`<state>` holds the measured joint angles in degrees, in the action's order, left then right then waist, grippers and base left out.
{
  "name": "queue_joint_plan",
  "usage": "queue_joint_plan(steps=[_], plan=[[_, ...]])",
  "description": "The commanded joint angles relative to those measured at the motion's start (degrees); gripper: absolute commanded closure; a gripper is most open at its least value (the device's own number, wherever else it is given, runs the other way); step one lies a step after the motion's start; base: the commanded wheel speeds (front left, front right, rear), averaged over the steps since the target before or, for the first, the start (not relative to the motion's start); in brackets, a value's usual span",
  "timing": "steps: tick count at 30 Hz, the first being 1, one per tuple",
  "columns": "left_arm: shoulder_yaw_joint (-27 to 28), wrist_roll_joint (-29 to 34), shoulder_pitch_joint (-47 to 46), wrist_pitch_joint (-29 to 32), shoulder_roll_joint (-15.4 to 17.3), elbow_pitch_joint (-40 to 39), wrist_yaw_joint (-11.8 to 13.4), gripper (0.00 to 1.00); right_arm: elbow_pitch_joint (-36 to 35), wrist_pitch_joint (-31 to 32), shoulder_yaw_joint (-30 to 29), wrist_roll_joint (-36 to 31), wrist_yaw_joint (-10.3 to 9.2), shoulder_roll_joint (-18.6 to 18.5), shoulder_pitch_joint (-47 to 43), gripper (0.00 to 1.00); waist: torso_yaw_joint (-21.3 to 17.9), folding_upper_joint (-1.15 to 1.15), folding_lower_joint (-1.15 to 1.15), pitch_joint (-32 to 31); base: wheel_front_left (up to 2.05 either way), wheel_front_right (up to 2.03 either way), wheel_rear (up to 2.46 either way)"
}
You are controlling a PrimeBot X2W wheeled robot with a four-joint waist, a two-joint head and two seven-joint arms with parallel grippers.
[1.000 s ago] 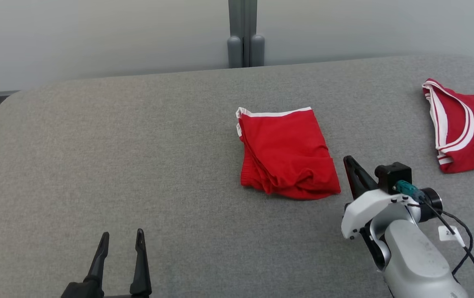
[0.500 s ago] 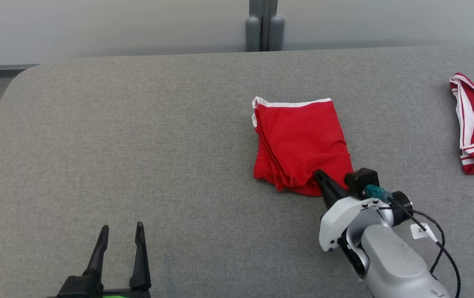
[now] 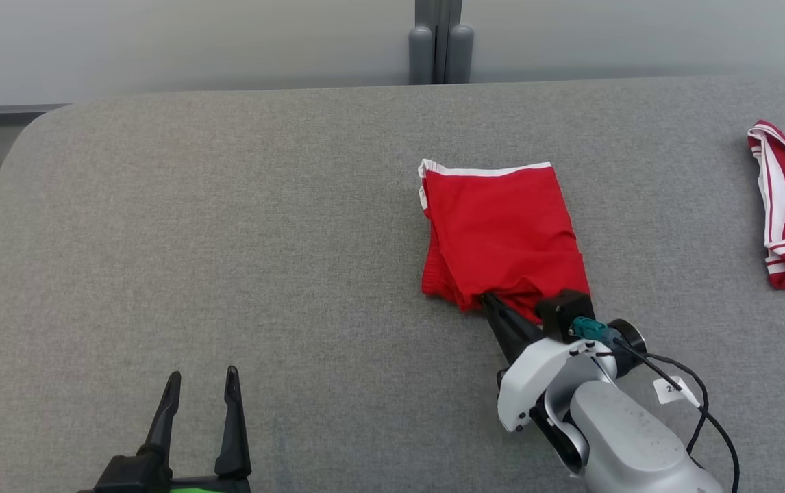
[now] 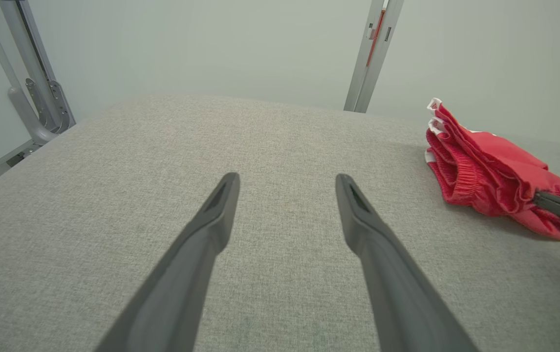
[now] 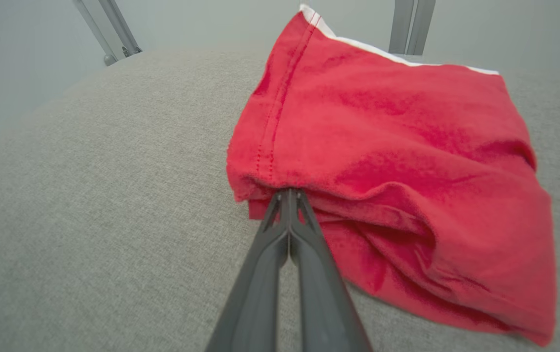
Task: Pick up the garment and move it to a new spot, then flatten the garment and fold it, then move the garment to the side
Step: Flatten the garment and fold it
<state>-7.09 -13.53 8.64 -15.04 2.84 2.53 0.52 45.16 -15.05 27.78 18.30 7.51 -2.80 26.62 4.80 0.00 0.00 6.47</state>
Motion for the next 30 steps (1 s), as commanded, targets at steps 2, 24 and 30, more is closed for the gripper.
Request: queue_joint_plan(steps=[2,24,30], plan=[[0.39,0.11,-1.02,-0.16,0.12,-0.12,0.27,0.0,-0.46,-0.14,0.24,0.06,-0.06,-0.18,0.9,1.0,0.12,0.0,0.0,0.21,0.0,0.0,0.0],[-1.12,-0.04,-4.07,-0.15,0.13,-0.92,-0.24,0.0,-0.84,-0.14,-10.59,-9.97,-0.06,-0.46,5.03,1.0,-0.16,0.0,0.0,6.01,0.0,0.0,0.0],[-0.65,-0.26,-4.85,-0.16,0.13,-0.13,-0.1,0.0,3.57,-0.14,-8.02,-9.96,-0.06,-0.12,4.82,1.0,1.35,0.0,0.0,6.58,0.0,0.0,0.0]])
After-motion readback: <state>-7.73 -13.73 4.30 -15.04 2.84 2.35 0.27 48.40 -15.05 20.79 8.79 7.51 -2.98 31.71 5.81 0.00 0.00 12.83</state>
